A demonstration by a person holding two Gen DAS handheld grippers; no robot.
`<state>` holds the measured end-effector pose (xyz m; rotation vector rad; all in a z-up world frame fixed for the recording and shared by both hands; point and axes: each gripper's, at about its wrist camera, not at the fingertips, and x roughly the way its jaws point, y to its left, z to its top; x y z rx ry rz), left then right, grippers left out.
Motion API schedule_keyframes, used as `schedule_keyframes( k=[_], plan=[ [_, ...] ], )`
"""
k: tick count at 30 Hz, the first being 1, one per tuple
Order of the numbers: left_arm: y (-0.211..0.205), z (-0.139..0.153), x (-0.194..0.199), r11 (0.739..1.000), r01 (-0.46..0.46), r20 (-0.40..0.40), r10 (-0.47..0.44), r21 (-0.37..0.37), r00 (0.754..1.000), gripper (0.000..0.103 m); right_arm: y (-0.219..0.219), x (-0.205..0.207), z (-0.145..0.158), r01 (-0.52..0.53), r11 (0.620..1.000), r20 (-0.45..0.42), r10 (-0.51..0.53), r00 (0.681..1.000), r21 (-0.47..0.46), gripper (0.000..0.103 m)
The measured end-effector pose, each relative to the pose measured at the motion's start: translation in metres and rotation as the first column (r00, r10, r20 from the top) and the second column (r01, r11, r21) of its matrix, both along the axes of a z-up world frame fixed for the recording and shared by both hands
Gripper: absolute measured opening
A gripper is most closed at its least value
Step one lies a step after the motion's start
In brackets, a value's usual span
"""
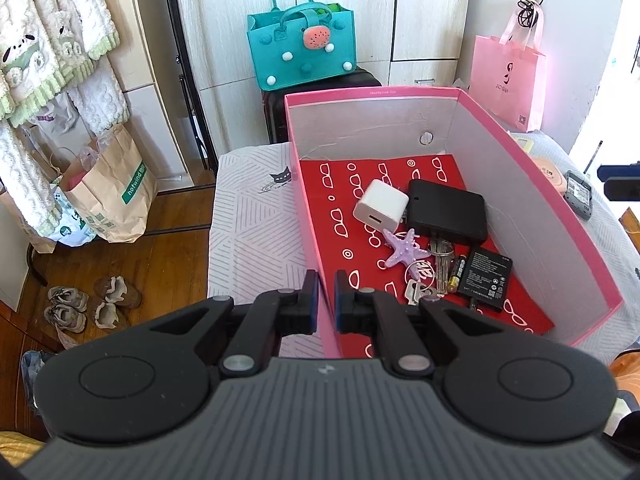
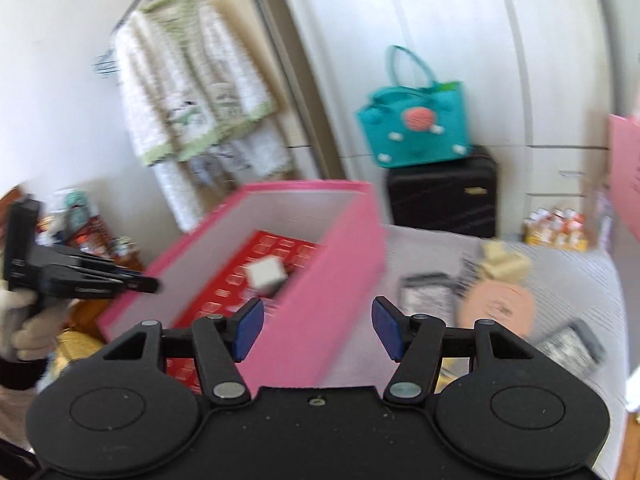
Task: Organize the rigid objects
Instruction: 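Grasp the gold AA battery with the right gripper and drop it into the pink box, then move the right gripper to the yellow starfish clip and grasp it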
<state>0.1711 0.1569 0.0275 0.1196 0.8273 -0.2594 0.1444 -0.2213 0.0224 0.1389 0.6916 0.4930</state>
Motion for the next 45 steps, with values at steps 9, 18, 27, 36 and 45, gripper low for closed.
schedule_keyframes(
  k=[9, 18, 27, 36, 45],
  plan=[
    [0.002, 0.000, 0.000, 1.000, -0.008, 0.000, 0.008, 0.000, 1.000, 0.006, -0.009, -0.003, -0.070, 0.072, 0.981, -0.067, -0.085, 0.994, -0.179, 0.065],
    [0.001, -0.004, -0.001, 1.000, -0.014, 0.010, 0.014, -0.020, 1.000, 0.006, 0.000, 0.019, -0.094, 0.118, 0.958, -0.016, -0.127, 0.992, -0.261, 0.073],
    [0.003, -0.004, -0.002, 0.999, -0.022, 0.010, 0.022, -0.026, 1.000, 0.006, 0.022, 0.030, -0.097, 0.158, 0.951, 0.003, -0.163, 0.987, -0.265, 0.076],
    [0.004, -0.004, -0.002, 1.000, -0.016, 0.015, 0.017, -0.024, 1.000, 0.006, 0.002, 0.037, -0.088, 0.185, 0.968, -0.055, -0.196, 0.979, -0.171, 0.049],
    [0.002, -0.003, -0.003, 0.999, -0.028, 0.014, 0.029, -0.027, 0.999, 0.006, -0.006, 0.027, -0.084, 0.176, 0.973, -0.071, -0.189, 0.979, -0.152, 0.047]
  ],
)
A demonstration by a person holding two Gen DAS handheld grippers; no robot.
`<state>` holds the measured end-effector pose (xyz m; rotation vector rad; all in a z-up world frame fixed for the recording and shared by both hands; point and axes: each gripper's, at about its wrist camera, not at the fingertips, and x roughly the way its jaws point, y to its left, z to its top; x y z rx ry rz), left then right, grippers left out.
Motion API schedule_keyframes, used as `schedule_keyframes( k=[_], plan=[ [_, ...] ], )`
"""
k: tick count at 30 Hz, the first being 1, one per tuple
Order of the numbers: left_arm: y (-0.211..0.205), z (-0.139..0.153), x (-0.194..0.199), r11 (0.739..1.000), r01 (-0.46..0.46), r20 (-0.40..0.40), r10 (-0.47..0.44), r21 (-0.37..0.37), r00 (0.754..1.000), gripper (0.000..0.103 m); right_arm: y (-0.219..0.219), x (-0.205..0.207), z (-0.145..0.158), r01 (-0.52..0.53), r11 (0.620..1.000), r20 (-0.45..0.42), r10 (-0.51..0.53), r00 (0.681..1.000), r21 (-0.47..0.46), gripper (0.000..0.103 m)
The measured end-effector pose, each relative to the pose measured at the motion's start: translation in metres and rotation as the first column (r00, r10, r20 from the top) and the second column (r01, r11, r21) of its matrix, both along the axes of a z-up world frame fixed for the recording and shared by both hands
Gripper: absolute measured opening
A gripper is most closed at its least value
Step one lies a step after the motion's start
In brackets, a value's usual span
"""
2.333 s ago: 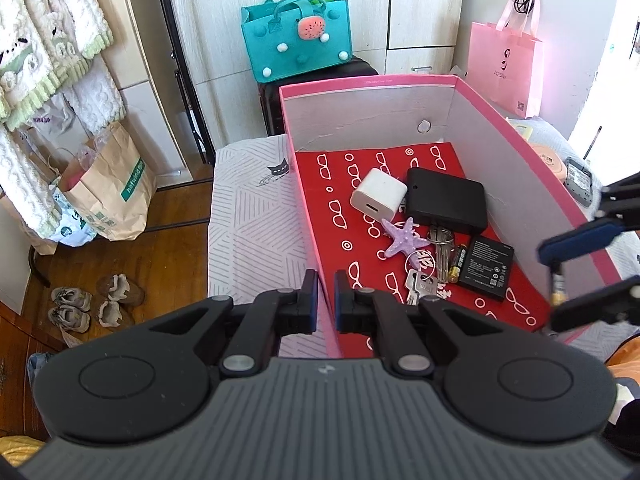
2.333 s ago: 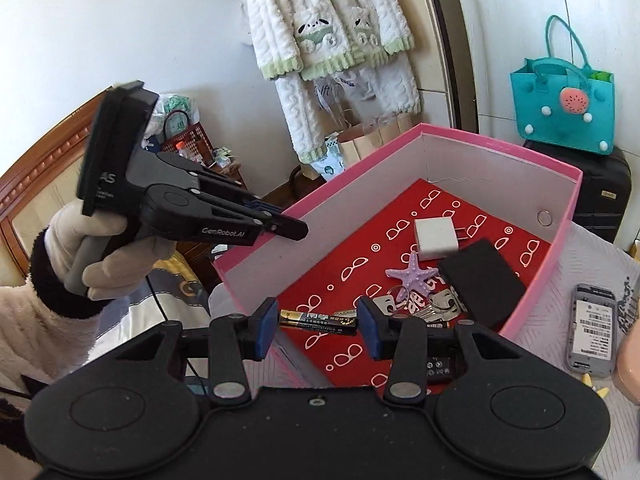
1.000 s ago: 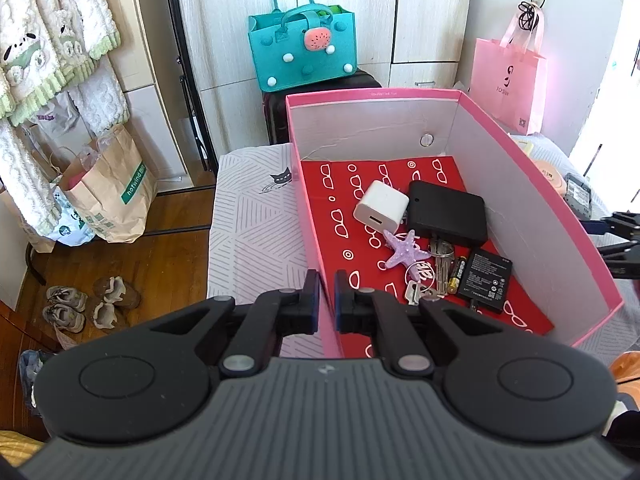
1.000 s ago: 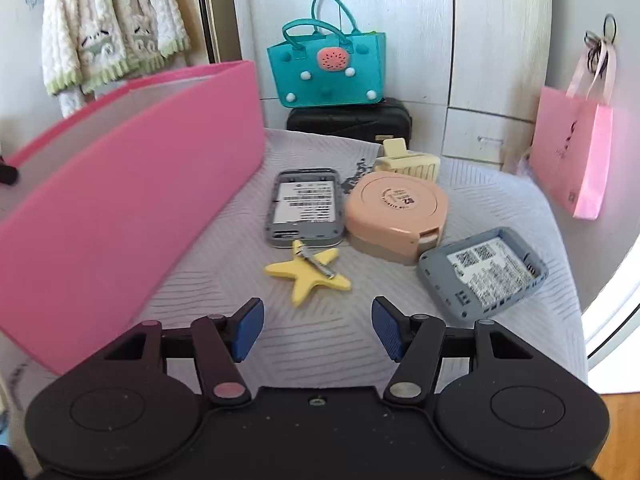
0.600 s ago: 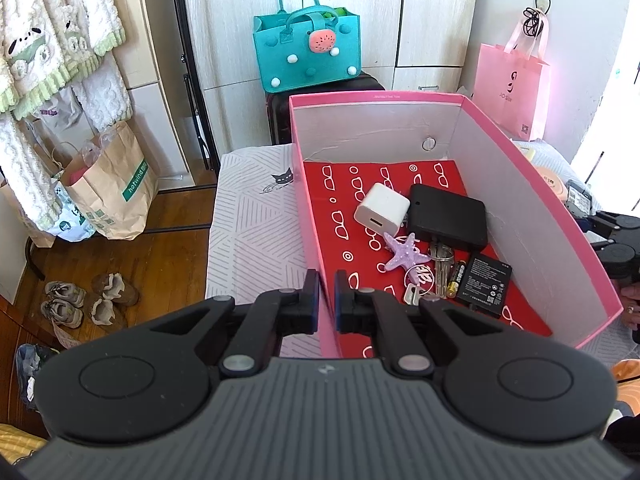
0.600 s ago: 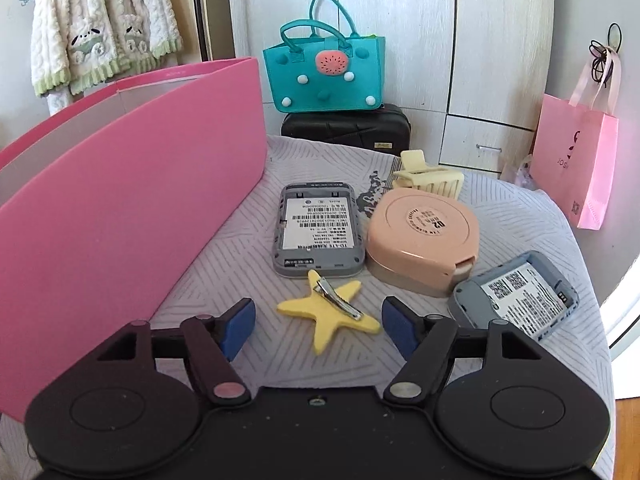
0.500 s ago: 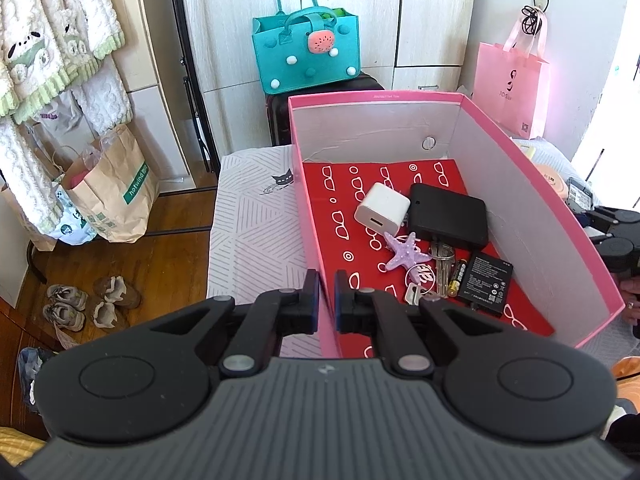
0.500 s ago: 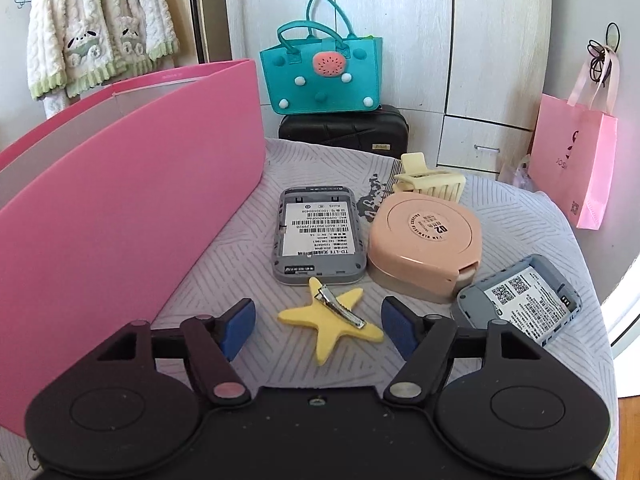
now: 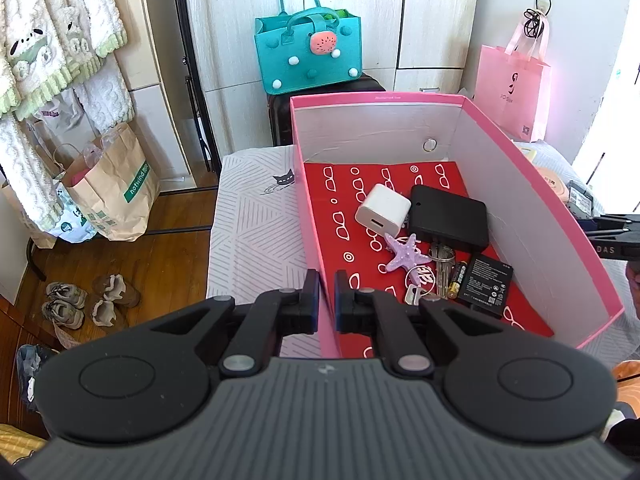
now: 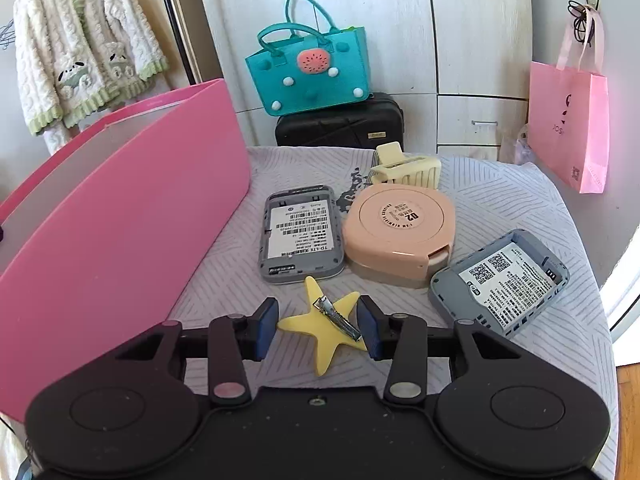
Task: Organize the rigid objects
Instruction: 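Move the right gripper to the yellow starfish clip and grasp it, then carry the yellow starfish clip into the pink box and open the right gripper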
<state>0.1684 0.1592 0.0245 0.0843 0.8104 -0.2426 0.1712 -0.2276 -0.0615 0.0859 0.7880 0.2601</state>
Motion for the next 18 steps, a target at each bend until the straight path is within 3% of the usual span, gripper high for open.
schedule_keyframes(
  k=[13, 18],
  plan=[
    [0.000, 0.000, 0.000, 1.000, 0.004, 0.002, -0.004, -0.008, 1.000, 0.006, 0.003, -0.009, 0.021, -0.051, 0.993, -0.015, 0.053, 0.998, 0.110, 0.045],
    [0.000, 0.001, 0.000, 1.000, -0.006, -0.002, 0.006, -0.016, 1.000, 0.006, 0.016, -0.018, 0.045, -0.048, 0.998, 0.072, 0.046, 0.996, 0.031, 0.045]
  ],
)
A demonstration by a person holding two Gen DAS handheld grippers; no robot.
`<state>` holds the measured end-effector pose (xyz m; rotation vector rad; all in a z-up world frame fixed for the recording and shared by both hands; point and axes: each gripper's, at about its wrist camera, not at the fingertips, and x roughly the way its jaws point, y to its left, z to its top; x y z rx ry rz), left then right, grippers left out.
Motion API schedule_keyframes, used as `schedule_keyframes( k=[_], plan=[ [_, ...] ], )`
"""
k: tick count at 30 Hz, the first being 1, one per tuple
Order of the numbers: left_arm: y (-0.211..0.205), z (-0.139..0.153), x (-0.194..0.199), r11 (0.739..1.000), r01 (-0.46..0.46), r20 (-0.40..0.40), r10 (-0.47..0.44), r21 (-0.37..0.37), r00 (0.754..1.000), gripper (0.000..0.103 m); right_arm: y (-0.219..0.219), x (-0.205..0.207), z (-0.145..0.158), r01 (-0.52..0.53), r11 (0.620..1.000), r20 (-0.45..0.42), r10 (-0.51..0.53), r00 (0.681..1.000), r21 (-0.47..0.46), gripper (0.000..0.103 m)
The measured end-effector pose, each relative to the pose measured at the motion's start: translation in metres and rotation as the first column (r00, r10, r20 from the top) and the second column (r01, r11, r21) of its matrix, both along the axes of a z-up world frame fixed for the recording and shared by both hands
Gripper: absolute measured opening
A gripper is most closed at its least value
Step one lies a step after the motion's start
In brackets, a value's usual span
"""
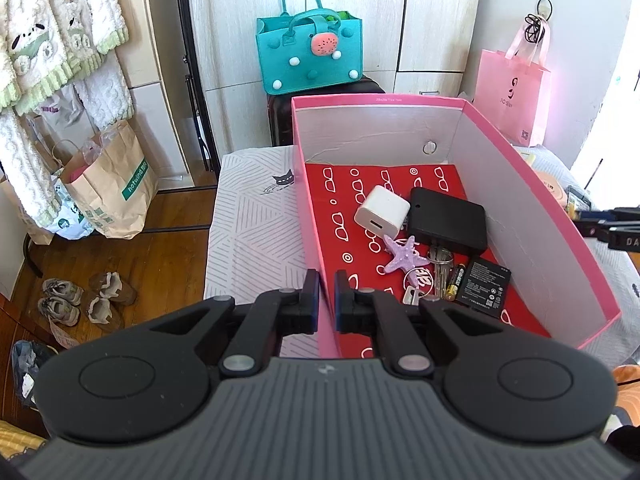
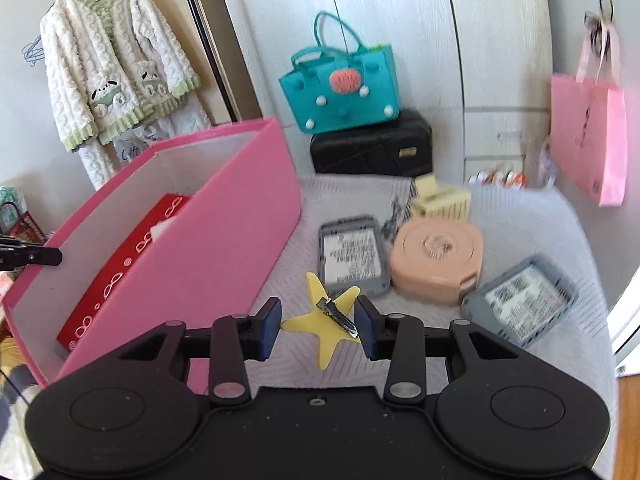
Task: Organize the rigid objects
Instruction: 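Carry the yellow starfish clip into the pink box and open the right gripper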
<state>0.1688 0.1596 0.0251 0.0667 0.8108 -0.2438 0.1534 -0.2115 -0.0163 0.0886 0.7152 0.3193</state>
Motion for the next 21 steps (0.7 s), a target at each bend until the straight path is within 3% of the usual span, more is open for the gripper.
schedule_keyframes(
  k=[5, 11, 18, 21],
  plan=[
    [0.000, 0.000, 0.000, 1.000, 0.012, 0.004, -0.012, 0.016, 1.000, 0.006, 0.014, -0.001, 0.034, -0.065, 0.997, 0.050, 0.063, 0.997, 0.046, 0.045],
    [-0.001, 0.001, 0.001, 0.999, 0.026, 0.002, -0.026, 0.031, 1.000, 0.006, 0.057, 0.011, 0.061, -0.267, 0.949, 0.014, 0.269, 0.963, 0.164, 0.045],
    [0.000, -0.002, -0.001, 1.000, 0.022, 0.013, -0.022, 0.015, 1.000, 0.006, 0.133, 0.036, 0.042, -0.408, 0.879, -0.112, 0.444, 0.889, 0.247, 0.045],
    [0.003, -0.002, -0.001, 1.000, 0.020, 0.012, -0.020, 0.001, 1.000, 0.006, 0.155, 0.047, 0.033, -0.425, 0.866, -0.163, 0.474, 0.865, 0.262, 0.045]
  ],
)
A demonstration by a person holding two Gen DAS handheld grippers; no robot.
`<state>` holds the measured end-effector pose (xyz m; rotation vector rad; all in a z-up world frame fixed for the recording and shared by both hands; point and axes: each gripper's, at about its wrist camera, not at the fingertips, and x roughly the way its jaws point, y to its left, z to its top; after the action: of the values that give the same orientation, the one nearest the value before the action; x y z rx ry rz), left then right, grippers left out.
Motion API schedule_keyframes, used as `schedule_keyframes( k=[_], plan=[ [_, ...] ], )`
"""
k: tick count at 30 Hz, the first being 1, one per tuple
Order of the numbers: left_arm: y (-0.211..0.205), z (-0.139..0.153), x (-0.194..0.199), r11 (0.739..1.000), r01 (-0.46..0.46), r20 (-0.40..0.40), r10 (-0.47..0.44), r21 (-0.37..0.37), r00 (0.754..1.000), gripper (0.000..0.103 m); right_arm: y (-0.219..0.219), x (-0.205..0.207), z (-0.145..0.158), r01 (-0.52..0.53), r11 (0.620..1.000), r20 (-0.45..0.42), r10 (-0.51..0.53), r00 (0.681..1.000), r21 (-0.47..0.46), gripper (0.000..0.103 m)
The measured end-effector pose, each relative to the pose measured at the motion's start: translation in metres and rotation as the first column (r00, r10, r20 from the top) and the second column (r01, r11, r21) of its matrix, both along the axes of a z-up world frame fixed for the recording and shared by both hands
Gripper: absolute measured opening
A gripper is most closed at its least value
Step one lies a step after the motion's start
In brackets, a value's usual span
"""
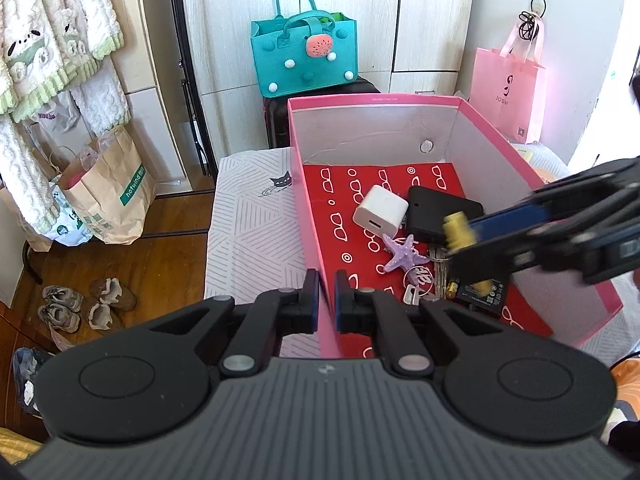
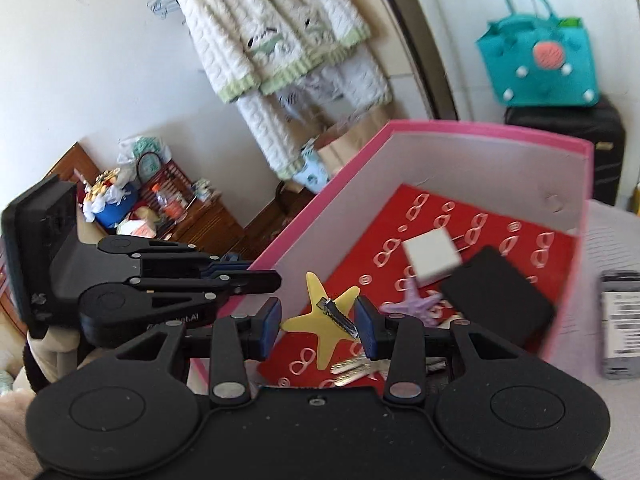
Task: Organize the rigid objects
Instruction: 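Carry the yellow starfish clip into the pink box and open the right gripper, then move the right gripper to the grey pocket Wi-Fi device and grasp it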
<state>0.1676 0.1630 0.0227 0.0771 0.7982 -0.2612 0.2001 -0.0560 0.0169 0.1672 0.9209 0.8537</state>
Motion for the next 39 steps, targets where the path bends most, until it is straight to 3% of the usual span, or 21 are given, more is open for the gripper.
schedule_keyframes(
  k=[7, 10, 14, 23, 29, 32, 39],
  plan=[
    [0.002, -0.001, 0.001, 1.000, 0.003, 0.002, -0.003, -0.015, 1.000, 0.006, 0.015, 0.022, -0.015, 0.007, 1.000, -0.125, -0.003, 0.992, 0.027, 0.049],
    [0.003, -0.001, 0.000, 1.000, 0.002, -0.003, -0.002, -0.020, 1.000, 0.006, 0.012, 0.012, -0.006, -0.039, 0.998, -0.057, 0.042, 0.998, 0.049, 0.049],
    [0.002, -0.001, -0.001, 1.000, -0.007, 0.002, 0.007, -0.016, 1.000, 0.006, -0.012, -0.007, 0.013, -0.023, 0.998, 0.032, 0.022, 0.999, 0.058, 0.049],
    [0.001, -0.003, -0.002, 0.999, -0.028, 0.005, 0.028, -0.023, 1.000, 0.006, -0.113, -0.033, 0.031, 0.197, 0.980, 0.144, -0.195, 0.970, 0.003, 0.053],
    [0.000, -0.002, -0.001, 0.999, -0.045, -0.003, 0.044, -0.020, 0.999, 0.006, -0.179, -0.050, 0.010, 0.367, 0.928, 0.177, -0.352, 0.919, -0.061, 0.054],
    [-0.003, -0.002, -0.001, 0.999, -0.053, -0.004, 0.053, -0.011, 0.999, 0.006, -0.205, -0.056, -0.007, 0.432, 0.894, 0.207, -0.404, 0.891, -0.115, 0.061],
    [-0.006, -0.002, -0.001, 0.997, -0.076, -0.008, 0.076, -0.003, 0.997, 0.006, -0.250, -0.045, -0.052, 0.581, 0.792, 0.203, -0.548, 0.812, -0.188, 0.065]
  ],
)
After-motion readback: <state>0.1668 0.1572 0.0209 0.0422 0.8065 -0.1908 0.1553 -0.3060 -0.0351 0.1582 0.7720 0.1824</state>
